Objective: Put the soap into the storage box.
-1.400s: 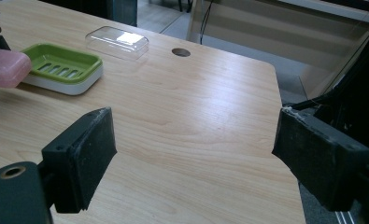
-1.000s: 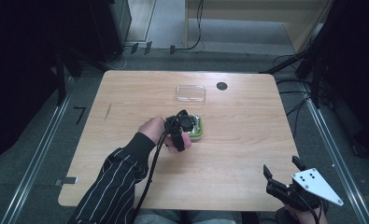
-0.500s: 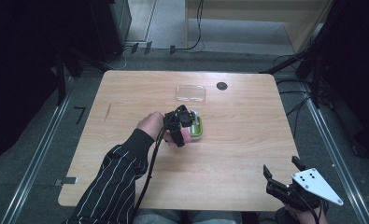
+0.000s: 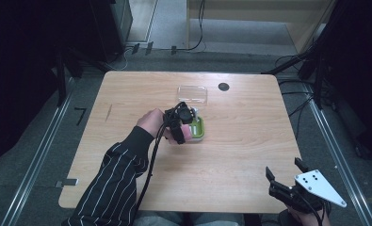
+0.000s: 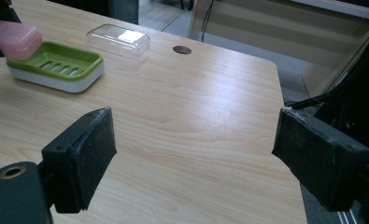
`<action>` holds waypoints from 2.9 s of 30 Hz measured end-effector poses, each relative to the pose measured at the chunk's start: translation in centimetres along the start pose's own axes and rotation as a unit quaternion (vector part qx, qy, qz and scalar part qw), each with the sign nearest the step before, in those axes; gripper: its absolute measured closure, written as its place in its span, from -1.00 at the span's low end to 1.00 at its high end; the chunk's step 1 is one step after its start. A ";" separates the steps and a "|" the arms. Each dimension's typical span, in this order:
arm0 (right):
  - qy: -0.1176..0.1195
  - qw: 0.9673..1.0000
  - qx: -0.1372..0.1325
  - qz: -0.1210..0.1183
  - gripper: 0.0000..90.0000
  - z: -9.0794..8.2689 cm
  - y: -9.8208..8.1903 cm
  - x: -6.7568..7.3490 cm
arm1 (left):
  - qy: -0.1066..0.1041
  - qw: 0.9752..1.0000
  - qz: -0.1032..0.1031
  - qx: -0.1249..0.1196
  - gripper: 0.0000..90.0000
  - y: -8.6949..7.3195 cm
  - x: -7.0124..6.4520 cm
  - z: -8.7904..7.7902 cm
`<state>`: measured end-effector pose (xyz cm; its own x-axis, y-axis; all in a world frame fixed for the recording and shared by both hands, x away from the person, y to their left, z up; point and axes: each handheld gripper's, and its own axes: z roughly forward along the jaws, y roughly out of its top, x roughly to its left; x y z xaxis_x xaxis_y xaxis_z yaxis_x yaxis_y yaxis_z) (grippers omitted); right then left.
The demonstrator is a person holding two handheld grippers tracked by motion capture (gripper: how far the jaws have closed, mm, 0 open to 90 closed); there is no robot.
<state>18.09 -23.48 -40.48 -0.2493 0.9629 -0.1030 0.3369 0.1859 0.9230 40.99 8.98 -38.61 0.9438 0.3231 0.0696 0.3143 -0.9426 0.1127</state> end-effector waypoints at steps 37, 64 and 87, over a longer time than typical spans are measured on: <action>-0.011 1.000 -0.001 0.005 -0.70 -0.8 -0.4 -0.3 | 0.003 1.000 0.017 -0.014 -0.14 1.2 1.7 0.0; -0.005 1.000 0.003 -0.001 -0.70 -1.1 -0.5 -0.1 | 0.011 0.999 0.040 -0.015 -0.14 1.5 2.9 1.1; -0.020 1.000 0.007 -0.001 -0.70 -1.9 -0.9 -0.3 | 0.014 0.998 0.056 -0.007 -0.14 2.4 3.8 3.0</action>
<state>16.12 -24.33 -40.56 -0.2126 0.9698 -0.1197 0.3485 0.1897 0.9179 45.68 7.69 -41.05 0.9699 0.2174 0.1102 0.2046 -0.9719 0.1165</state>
